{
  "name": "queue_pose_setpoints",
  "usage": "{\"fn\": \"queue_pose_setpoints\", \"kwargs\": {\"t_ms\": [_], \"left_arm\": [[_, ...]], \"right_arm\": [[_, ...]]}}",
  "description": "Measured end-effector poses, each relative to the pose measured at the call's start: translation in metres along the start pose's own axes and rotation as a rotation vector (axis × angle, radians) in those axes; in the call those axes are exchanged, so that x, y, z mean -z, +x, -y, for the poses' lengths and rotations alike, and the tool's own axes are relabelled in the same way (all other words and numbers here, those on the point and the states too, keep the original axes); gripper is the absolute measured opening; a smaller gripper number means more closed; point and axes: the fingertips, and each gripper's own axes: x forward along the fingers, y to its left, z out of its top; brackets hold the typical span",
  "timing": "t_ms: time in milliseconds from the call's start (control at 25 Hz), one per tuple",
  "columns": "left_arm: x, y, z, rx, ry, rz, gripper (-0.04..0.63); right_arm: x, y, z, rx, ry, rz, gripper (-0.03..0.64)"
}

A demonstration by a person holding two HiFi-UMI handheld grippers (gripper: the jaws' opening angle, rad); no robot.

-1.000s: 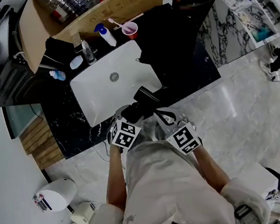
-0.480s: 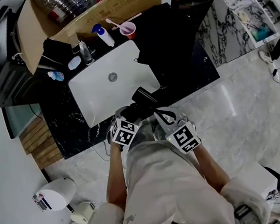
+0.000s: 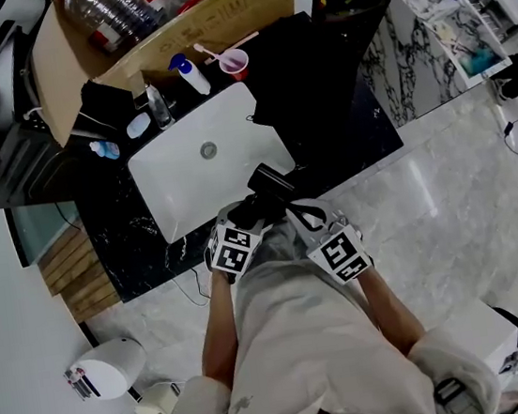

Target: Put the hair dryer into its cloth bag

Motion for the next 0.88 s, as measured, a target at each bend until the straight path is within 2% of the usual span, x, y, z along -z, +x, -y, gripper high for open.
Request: {"fn": "queue_pose_setpoints", "kwargs": {"t_ms": [880], "left_arm": [[-0.047, 0.0, -0.004, 0.084, 0.064, 0.054, 0.195]], "right_arm": [[-0.012, 0.008, 0.062, 0.154, 0.032, -0.037, 0.005]]}}
